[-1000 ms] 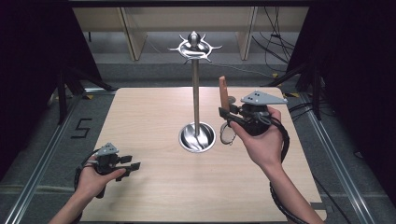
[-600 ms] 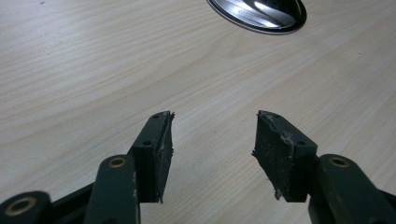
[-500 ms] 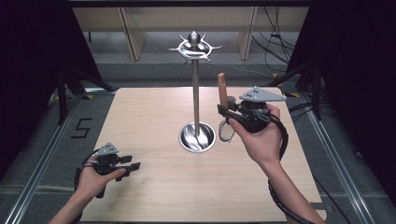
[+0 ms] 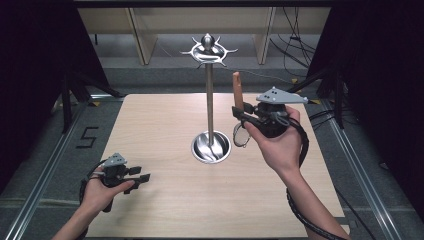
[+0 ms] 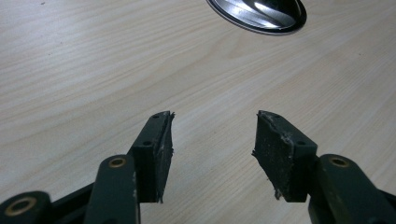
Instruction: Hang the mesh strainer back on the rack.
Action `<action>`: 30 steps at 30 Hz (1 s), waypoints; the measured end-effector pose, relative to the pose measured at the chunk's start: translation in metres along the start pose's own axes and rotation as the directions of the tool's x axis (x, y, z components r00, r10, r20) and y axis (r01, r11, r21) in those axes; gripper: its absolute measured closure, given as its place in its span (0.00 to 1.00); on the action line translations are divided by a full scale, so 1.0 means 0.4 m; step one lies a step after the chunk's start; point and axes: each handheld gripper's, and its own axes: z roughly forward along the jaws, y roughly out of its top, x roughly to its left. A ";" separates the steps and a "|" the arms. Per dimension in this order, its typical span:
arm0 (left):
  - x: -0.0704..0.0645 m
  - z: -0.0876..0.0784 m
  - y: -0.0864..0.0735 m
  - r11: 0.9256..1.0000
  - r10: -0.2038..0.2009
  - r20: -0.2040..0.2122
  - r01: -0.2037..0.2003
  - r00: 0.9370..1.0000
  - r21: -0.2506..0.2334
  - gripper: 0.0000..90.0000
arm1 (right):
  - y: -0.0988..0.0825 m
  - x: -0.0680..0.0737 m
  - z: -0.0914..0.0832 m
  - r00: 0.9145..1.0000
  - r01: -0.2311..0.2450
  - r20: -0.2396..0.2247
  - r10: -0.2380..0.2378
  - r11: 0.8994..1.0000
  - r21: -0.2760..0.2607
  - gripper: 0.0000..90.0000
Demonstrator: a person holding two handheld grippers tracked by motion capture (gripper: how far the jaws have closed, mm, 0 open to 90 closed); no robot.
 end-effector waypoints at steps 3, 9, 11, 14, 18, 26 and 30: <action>0.000 0.000 0.000 1.000 0.000 -0.002 0.000 1.000 -0.002 0.51 | 0.003 0.003 0.001 1.000 -0.006 0.008 0.006 1.000 -0.002 0.76; -0.001 0.000 0.000 1.000 -0.002 -0.008 0.002 1.000 -0.005 0.51 | 0.010 0.002 0.003 1.000 0.003 0.007 -0.003 1.000 -0.010 0.76; -0.001 0.000 0.000 1.000 -0.002 -0.008 0.002 1.000 -0.005 0.51 | 0.015 0.003 0.003 1.000 -0.005 -0.004 0.005 1.000 -0.009 0.76; -0.001 0.000 0.000 1.000 -0.002 -0.008 0.002 1.000 -0.005 0.51 | 0.019 0.005 0.003 1.000 -0.006 0.002 0.006 1.000 -0.011 0.76; -0.001 0.000 0.000 1.000 -0.002 -0.008 0.002 1.000 -0.005 0.51 | 0.022 0.008 0.006 1.000 -0.013 0.005 0.013 1.000 -0.020 0.76; -0.001 -0.001 0.000 1.000 -0.002 -0.005 0.002 1.000 -0.004 0.51 | 0.035 0.008 0.008 1.000 0.006 0.004 -0.006 1.000 -0.024 0.76; -0.001 -0.001 0.000 1.000 -0.002 -0.005 0.002 1.000 -0.005 0.51 | 0.038 0.008 0.010 1.000 0.002 0.003 -0.002 1.000 -0.031 0.76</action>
